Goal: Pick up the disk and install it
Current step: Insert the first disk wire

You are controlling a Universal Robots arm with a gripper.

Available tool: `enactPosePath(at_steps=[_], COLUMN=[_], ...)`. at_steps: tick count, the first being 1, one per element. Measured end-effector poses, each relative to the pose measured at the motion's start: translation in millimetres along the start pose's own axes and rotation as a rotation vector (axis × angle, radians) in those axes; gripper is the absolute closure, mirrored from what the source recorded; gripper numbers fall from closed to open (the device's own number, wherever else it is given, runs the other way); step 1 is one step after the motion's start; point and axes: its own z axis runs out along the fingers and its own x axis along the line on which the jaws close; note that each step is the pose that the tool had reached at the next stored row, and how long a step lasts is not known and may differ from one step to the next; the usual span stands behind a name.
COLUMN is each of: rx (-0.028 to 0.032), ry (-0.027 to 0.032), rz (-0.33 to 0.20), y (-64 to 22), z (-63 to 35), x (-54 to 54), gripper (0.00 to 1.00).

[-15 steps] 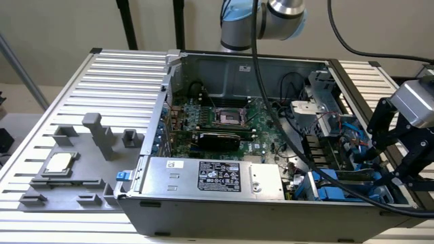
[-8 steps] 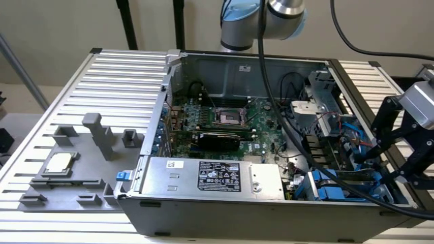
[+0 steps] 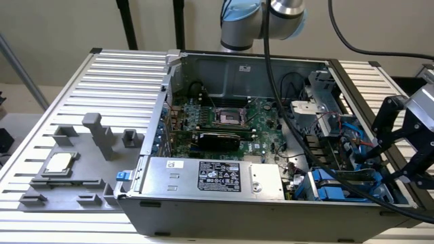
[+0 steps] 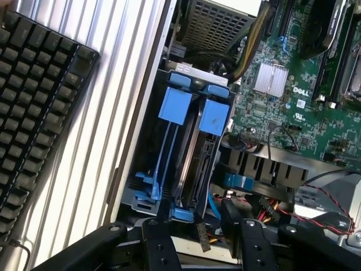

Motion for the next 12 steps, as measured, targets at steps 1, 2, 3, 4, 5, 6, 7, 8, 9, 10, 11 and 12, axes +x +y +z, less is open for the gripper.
enactPosePath(at_steps=[1, 2, 3, 4, 5, 6, 7, 8, 9, 10, 11, 12], rx=[-0.0012, -0.0023, -0.0035, -0.0046, -0.0055, -0.0065, -0.0074, -0.0083, -0.0093, -0.0102, -0.0112, -0.0124], ry=[0.0003, 0.0005, 0.0006, 0.0009, 0.0011, 0.0012, 0.0013, 0.0013, 0.0014, 0.0014, 0.0015, 0.0017], rz=[-0.009, -0.018, -0.026, -0.034, -0.042, -0.05, -0.058, -0.066, -0.074, -0.083, -0.09, -0.098], y=[-0.2, -0.4, -0.7, -1.1, -1.6, -2.2, -2.7, -3.1, -3.4, -3.7, -3.9, -4.1], z=[0.0, 0.0, 0.0, -0.1, -0.1, -0.1, -0.2, -0.2, -0.2, -0.2, -0.2, -0.2], x=[0.1, 0.1, 0.2, 0.3, 0.5, 0.6, 0.7, 0.8, 0.9, 1.0, 1.0, 1.1], gripper=[0.51, 0.54, 0.54, 0.61, 0.61, 0.61, 0.61, 0.61, 0.61, 0.63, 0.63, 0.63])
